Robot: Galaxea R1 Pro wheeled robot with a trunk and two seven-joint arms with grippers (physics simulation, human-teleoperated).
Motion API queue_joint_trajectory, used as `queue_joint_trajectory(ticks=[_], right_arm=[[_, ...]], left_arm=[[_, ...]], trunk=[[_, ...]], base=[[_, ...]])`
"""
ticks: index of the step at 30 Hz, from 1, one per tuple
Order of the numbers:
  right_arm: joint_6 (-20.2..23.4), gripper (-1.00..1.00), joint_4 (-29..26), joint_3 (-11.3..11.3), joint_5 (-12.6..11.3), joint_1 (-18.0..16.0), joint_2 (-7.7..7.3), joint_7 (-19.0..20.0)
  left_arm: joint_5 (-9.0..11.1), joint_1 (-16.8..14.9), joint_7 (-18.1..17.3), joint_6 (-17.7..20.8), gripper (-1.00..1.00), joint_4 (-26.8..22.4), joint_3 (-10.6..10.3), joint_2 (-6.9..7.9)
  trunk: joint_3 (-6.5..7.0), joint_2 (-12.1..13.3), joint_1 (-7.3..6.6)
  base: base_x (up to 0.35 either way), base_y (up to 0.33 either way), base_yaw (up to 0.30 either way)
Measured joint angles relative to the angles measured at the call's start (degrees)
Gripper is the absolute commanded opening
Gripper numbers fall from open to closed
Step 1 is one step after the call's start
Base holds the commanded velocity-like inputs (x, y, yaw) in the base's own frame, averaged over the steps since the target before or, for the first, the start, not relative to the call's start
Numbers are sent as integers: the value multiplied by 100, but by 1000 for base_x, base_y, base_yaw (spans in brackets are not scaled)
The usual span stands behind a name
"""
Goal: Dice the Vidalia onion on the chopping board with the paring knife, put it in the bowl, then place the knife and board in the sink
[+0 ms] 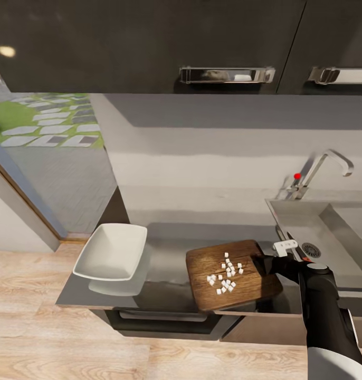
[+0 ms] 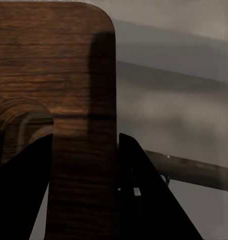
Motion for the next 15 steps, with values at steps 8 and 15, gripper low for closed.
queue_joint_trajectory(ticks=[8,15], right_arm=[[327,-100,0,14,2,0,-12,2],[500,-100,0,15,1,0,-26,8]], left_arm=[[-2,0,0,0,100,0,0,0],[2,0,0,0,100,0,0,0]], trunk=[[12,0,0],[12,0,0]], base=[[0,0,0],[0,0,0]])
